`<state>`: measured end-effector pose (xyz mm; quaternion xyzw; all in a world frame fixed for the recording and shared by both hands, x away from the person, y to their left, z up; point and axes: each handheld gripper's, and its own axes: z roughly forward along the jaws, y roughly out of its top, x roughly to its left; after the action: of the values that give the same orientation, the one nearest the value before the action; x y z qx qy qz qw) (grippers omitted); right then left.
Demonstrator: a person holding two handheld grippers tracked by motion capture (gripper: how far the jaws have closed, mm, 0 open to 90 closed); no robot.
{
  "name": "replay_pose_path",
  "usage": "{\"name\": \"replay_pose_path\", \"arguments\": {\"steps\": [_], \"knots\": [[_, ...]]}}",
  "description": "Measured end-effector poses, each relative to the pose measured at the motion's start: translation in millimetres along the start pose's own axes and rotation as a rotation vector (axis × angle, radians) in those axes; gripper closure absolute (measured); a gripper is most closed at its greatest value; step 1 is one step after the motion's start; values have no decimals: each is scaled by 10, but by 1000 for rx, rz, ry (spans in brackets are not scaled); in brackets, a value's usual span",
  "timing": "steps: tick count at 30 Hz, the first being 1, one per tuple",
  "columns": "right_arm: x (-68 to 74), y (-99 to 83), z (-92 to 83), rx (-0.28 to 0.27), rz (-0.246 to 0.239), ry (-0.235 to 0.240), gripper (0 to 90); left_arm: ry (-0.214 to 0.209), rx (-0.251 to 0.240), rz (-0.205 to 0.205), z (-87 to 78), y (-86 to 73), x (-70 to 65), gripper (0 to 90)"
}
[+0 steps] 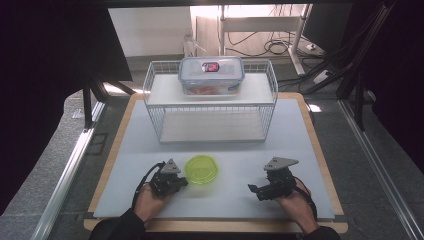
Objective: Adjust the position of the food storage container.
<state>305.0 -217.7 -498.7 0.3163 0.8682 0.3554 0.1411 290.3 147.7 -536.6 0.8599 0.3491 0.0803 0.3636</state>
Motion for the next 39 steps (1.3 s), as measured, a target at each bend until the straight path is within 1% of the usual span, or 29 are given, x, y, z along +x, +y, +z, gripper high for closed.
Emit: {"name": "replay_pose_path", "arguments": {"steps": [2, 4, 5, 7, 11, 12, 15, 17, 19, 21, 22, 23, 24, 25, 27, 28, 29, 33, 34, 35, 36, 37, 39], "knots": [[1, -1, 2, 1, -1, 1, 72, -3, -2, 11, 38, 31, -33, 898], [4, -1, 2, 1, 2, 2, 72, -4, -6, 11, 58, 47, -50, 899], [5, -1, 3, 1, 2, 3, 72, -2, -5, 18, 95, 80, -79, 899], [6, -2, 4, 2, -1, 5, 72, 2, -7, 23, 119, 98, -90, 899], [13, -3, 9, 4, 0, 10, 72, 21, -4, 26, 111, 98, -89, 896], [14, -3, 8, 4, 0, 11, 72, 26, -3, 25, 96, 90, -81, 882], [12, -2, 4, -1, 4, 16, 72, 40, -23, 15, 11, 69, -56, 804], [11, -2, 3, -6, 6, 16, 72, 54, -35, 17, -46, 58, -58, 737], [12, -3, 4, -9, 8, 20, 71, 69, -45, 26, -109, 42, -72, 682], [12, -4, 7, -9, 6, 20, 70, 92, -51, 37, -160, 22, -97, 602], [12, -4, 7, -9, 6, 20, 70, 92, -51, 37, -160, 22, -97, 565], [12, -4, 7, -9, 6, 21, 70, 104, -54, 44, -189, 10, -109, 565], [12, -5, 9, -9, 6, 21, 69, 110, -61, 50, -218, 0, -117, 528], [13, -5, 10, -11, 6, 22, 69, 120, -74, 57, -246, -10, -128, 434], [14, -5, 9, -12, 6, 22, 68, 135, -92, 70, -284, -23, -142, 367], [15, -4, 8, -12, 5, 21, 68, 135, -92, 70, -284, -23, -142, 344], [16, -4, 8, -12, 4, 21, 68, 148, -109, 80, -329, -43, -146, 312], [20, -2, 9, -20, 0, 25, 68, 147, -129, 70, -401, -103, -132, 237], [21, -2, 9, -20, -1, 25, 68, 140, -129, 59, -417, -123, -124, 216], [21, -2, 9, -20, -1, 25, 68, 140, -129, 59, -417, -123, -124, 197], [24, -2, 10, -20, -2, 26, 68, 139, -131, 50, -427, -140, -122, 197], [26, -1, 10, -18, -3, 27, 68, 137, -136, 47, -433, -155, -118, 165], [27, 0, 9, -18, -4, 28, 68, 124, -132, 30, -447, -187, -116, 139]]}}
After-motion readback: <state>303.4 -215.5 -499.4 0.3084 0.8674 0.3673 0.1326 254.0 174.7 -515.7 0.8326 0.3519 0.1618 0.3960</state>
